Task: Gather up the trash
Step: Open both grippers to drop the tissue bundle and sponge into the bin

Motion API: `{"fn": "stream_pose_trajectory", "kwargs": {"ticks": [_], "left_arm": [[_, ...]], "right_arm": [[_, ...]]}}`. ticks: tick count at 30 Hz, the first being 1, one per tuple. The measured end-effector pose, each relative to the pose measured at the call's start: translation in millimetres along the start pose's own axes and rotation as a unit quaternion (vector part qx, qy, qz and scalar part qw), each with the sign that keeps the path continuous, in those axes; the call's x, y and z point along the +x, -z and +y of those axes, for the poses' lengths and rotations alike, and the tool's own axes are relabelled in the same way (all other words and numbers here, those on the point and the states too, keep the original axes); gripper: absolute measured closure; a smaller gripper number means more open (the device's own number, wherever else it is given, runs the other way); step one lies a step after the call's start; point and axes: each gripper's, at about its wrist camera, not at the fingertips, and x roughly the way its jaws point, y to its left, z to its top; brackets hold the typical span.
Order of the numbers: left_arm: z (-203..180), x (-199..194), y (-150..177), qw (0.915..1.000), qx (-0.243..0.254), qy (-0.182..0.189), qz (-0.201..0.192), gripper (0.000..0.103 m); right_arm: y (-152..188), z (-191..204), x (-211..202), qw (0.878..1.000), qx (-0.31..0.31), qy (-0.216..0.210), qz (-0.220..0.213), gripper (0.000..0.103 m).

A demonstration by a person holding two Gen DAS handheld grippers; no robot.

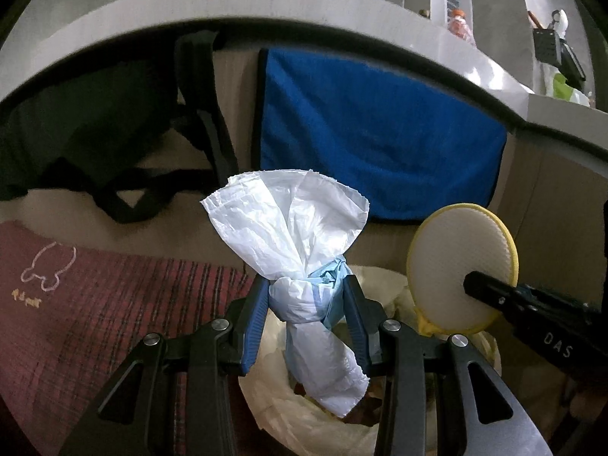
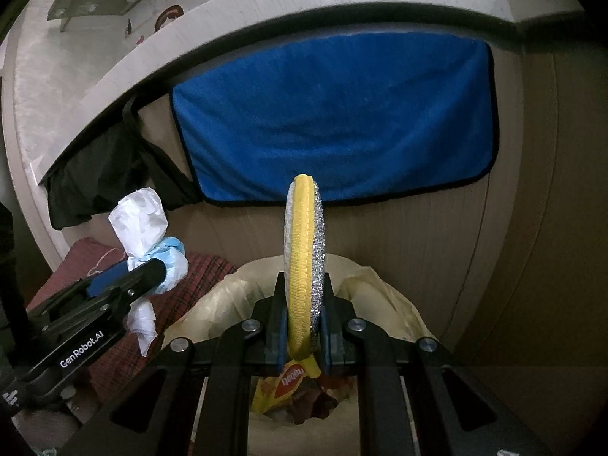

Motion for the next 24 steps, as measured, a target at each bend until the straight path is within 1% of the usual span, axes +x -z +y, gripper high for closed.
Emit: {"fn": "stream_pose_trajectory", "kwargs": {"ticks": [4,6,7,8,9,10,12,16,18,21,24], "left_arm": [[2,7,3,0.9999,-0.009,0.006,0.011,0.063],[4,11,2,0.9994,-0.017,0.025,0.013,0.062],[6,13,2,0.9989,-0.025,0.038,0.015,0.059],[7,16,1,0.9981,-0.031,0.047,0.023,0.055],[8,19,0,0.9972,-0.037,0.056,0.034,0.048],[9,21,0,0.9967,-0.041,0.060,0.037,0.046],[9,22,-1,0.9960,-0.044,0.067,0.039,0.046],[7,19,1,0.9958,-0.043,0.064,0.048,0.046],[8,13,2,0.9962,-0.046,0.058,0.046,0.046],[8,-7,7,0.9970,-0.047,0.046,0.042,0.046],[9,-42,17,0.9982,-0.039,0.024,0.040,0.046]], "right_arm": [[2,-3,4,1.000,0.014,-0.002,0.005,0.088],[5,-6,7,1.000,0.023,-0.003,0.007,0.086],[6,-7,8,1.000,0.025,-0.004,0.009,0.079],[7,-7,9,1.000,0.027,0.000,0.011,0.075],[8,-7,8,0.999,0.030,0.004,0.011,0.068],[9,-8,7,0.999,0.031,0.006,0.010,0.068],[10,-9,3,0.999,0.034,0.011,0.010,0.068],[13,-11,-8,0.999,0.037,0.018,0.009,0.068],[15,-10,-13,0.999,0.037,0.018,0.009,0.068],[21,-4,-26,0.999,0.032,0.016,0.008,0.068],[28,8,-42,1.000,0.022,0.013,0.006,0.068]]}}
